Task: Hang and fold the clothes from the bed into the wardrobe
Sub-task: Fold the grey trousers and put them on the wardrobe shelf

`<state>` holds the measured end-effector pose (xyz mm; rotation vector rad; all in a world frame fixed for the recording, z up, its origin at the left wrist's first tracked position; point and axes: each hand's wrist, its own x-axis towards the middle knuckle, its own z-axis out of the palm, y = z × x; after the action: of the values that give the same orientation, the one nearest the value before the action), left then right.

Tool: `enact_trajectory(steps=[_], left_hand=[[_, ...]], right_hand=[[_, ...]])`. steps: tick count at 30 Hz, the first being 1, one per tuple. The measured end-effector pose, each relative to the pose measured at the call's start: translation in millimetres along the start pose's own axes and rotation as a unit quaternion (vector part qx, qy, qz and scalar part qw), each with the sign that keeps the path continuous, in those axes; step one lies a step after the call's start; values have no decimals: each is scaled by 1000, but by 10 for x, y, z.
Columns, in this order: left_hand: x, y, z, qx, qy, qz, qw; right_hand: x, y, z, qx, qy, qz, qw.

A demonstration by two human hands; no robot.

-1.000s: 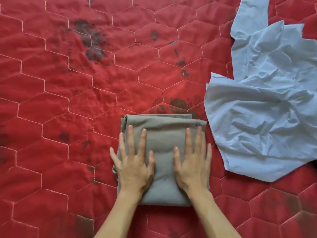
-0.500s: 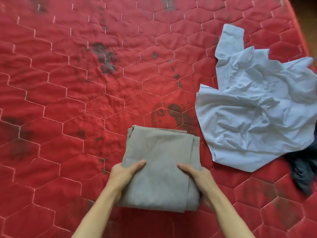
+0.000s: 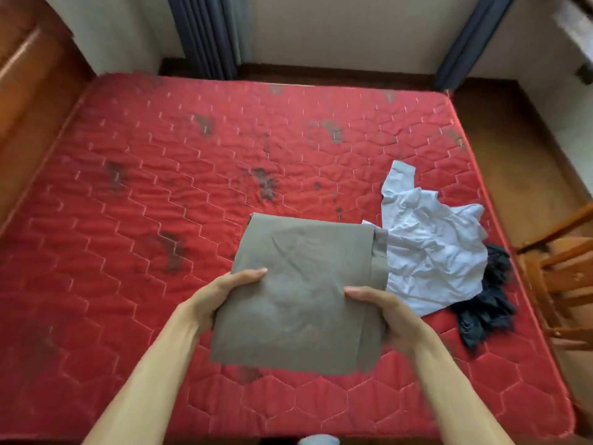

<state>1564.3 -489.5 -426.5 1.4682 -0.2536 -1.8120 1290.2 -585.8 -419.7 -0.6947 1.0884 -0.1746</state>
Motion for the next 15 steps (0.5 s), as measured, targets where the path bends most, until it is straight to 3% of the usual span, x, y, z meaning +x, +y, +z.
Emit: enact_trajectory(steps=[7, 15], left_hand=[[-1416, 173, 30, -59, 2, 107, 992], [-2698, -64, 132, -118, 122, 223, 960]], right_hand=[[-754, -354, 658, -40, -80, -68, 994], [-1149, -628, 1303, -112, -242, -72, 961]])
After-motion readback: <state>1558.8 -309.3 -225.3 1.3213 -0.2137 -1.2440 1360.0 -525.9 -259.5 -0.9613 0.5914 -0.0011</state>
